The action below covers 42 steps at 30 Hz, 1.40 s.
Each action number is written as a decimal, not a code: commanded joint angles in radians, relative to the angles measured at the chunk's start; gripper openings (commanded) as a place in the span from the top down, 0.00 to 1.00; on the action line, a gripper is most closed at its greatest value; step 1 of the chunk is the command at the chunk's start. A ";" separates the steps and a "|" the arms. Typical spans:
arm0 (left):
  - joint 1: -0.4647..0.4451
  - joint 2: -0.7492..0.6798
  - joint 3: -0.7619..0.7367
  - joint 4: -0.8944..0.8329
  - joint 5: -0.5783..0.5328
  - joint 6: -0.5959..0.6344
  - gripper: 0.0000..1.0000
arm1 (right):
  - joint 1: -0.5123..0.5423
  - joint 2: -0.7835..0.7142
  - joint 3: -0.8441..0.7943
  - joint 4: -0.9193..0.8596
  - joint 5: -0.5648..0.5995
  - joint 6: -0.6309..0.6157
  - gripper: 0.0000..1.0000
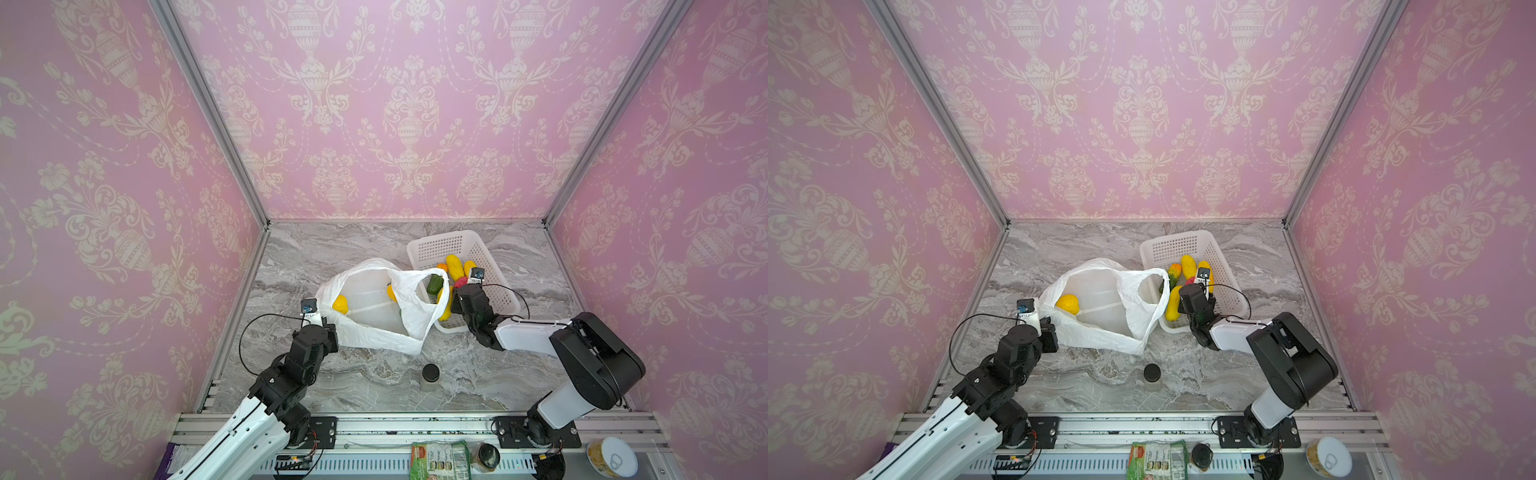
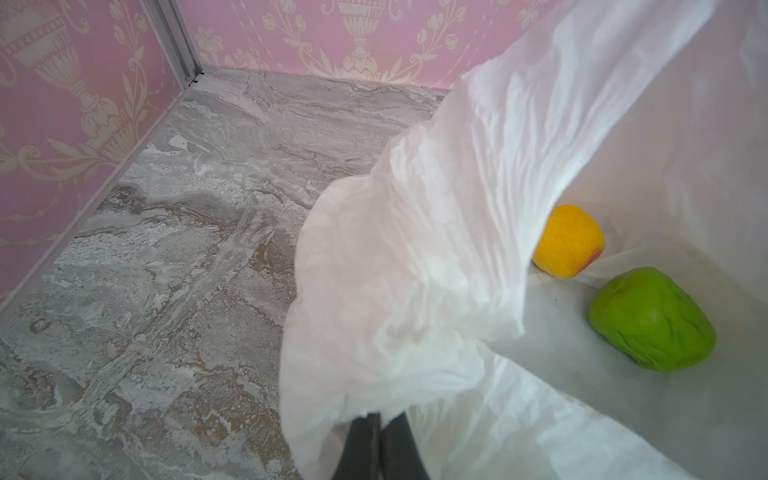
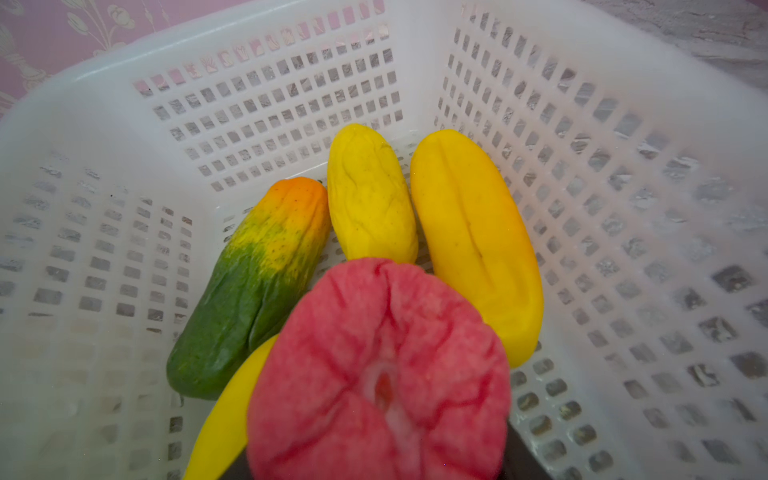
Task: Untie the knot of the plastic bag and take out the fruit
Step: 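Carry the red fruit over the white basket and release it, then move the right gripper back into the bag toward the yellow round fruit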
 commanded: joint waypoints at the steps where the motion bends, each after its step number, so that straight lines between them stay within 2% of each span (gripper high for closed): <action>1: 0.008 0.000 -0.009 0.000 0.004 -0.008 1.00 | 0.000 -0.018 -0.006 0.038 0.009 0.010 0.44; 3: 0.008 0.004 -0.009 0.002 0.006 -0.007 1.00 | -0.001 -0.036 -0.007 0.030 0.019 -0.001 0.33; 5: 0.008 0.006 -0.008 0.003 0.008 -0.007 1.00 | -0.001 -0.049 -0.013 0.030 0.022 -0.010 0.27; 10: 0.008 -0.010 -0.012 0.000 0.009 -0.006 1.00 | 0.010 -0.141 -0.048 0.047 0.016 -0.071 0.20; 14: 0.008 -0.003 -0.013 0.003 0.008 -0.007 1.00 | 0.045 -0.276 -0.071 0.017 0.090 -0.143 0.16; 16: 0.008 0.002 -0.011 0.006 0.011 -0.005 1.00 | 0.067 -0.351 -0.078 0.006 0.111 -0.179 0.16; 19: 0.008 0.003 -0.011 0.005 0.011 -0.004 1.00 | 0.141 -0.482 -0.085 0.026 0.078 -0.263 0.24; 21: 0.008 0.000 -0.012 0.005 0.007 -0.005 1.00 | 0.209 -0.557 -0.070 0.039 0.021 -0.340 0.31; 24: 0.008 0.006 -0.011 0.008 0.005 -0.005 1.00 | 0.280 -0.592 0.011 -0.032 -0.106 -0.411 0.37; 28: 0.008 0.002 -0.011 0.008 0.012 -0.003 1.00 | 0.360 -0.507 0.136 -0.095 -0.260 -0.437 0.42; 31: 0.008 -0.016 -0.015 0.006 0.010 -0.004 1.00 | 0.436 -0.367 0.215 -0.096 -0.360 -0.457 0.44; 34: 0.008 -0.026 -0.019 0.003 0.012 -0.002 1.00 | 0.499 -0.228 0.271 -0.066 -0.337 -0.449 0.47; 38: 0.008 -0.028 -0.019 0.003 0.019 -0.001 1.00 | 0.537 -0.065 0.313 -0.007 -0.371 -0.405 0.52; 42: 0.008 -0.028 -0.018 0.003 0.018 -0.001 1.00 | 0.544 0.014 0.319 0.030 -0.286 -0.366 0.55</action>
